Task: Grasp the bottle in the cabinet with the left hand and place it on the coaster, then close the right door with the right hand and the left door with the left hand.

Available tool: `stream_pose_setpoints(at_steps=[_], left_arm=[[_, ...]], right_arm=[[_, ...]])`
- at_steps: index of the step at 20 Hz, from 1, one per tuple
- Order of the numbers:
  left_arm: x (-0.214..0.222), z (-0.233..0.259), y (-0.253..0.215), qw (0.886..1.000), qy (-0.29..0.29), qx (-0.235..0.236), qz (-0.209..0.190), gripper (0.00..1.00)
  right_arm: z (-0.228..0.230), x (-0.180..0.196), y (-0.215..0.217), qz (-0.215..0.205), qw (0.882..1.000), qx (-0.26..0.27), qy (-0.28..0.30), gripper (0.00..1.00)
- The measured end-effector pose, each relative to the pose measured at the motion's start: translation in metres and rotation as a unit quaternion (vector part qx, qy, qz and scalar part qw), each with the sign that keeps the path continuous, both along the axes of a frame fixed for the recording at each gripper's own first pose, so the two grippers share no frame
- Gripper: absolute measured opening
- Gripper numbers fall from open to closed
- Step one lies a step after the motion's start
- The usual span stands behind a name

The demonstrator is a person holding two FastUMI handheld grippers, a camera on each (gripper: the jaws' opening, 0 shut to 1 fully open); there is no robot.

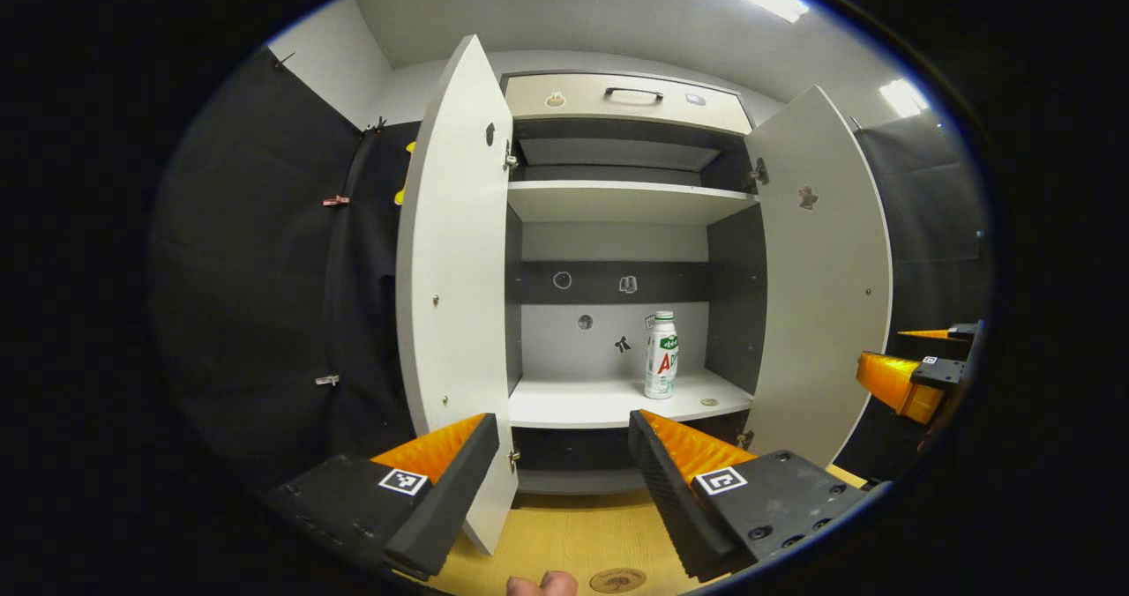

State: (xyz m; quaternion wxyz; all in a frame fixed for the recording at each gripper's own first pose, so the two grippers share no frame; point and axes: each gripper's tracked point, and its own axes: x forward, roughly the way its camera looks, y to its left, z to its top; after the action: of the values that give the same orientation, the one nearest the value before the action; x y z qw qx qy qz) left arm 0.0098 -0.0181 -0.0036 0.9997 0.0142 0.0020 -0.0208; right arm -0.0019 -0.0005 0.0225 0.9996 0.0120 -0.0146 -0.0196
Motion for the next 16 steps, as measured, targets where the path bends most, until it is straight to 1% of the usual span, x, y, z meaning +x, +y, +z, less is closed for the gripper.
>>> stream_pose_setpoints(at_steps=[3, 7, 10, 14, 16], left_arm=[[0.014, -0.001, -0.024, 1.0, -0.002, -0.001, -0.019, 0.94], [0.045, -0.002, -0.067, 0.999, -0.003, -0.009, -0.052, 0.94], [0.079, -0.002, -0.103, 0.997, -0.001, -0.015, -0.079, 0.94], [0.131, -0.001, -0.14, 0.995, -0.004, -0.024, -0.094, 0.94], [0.16, -0.001, -0.156, 0.995, -0.005, -0.019, -0.098, 0.94]], right_arm=[[0.01, -0.004, -0.014, -0.01, 1.0, -0.001, -0.016, 0.98], [0.012, -0.01, -0.036, -0.016, 1.0, 0.004, -0.017, 0.98], [0.002, -0.013, -0.059, -0.023, 1.0, -0.004, -0.013, 0.98], [-0.011, -0.016, -0.087, -0.033, 0.999, -0.001, 0.001, 0.98], [-0.013, -0.014, -0.099, -0.038, 0.999, 0.0, 0.001, 0.98]])
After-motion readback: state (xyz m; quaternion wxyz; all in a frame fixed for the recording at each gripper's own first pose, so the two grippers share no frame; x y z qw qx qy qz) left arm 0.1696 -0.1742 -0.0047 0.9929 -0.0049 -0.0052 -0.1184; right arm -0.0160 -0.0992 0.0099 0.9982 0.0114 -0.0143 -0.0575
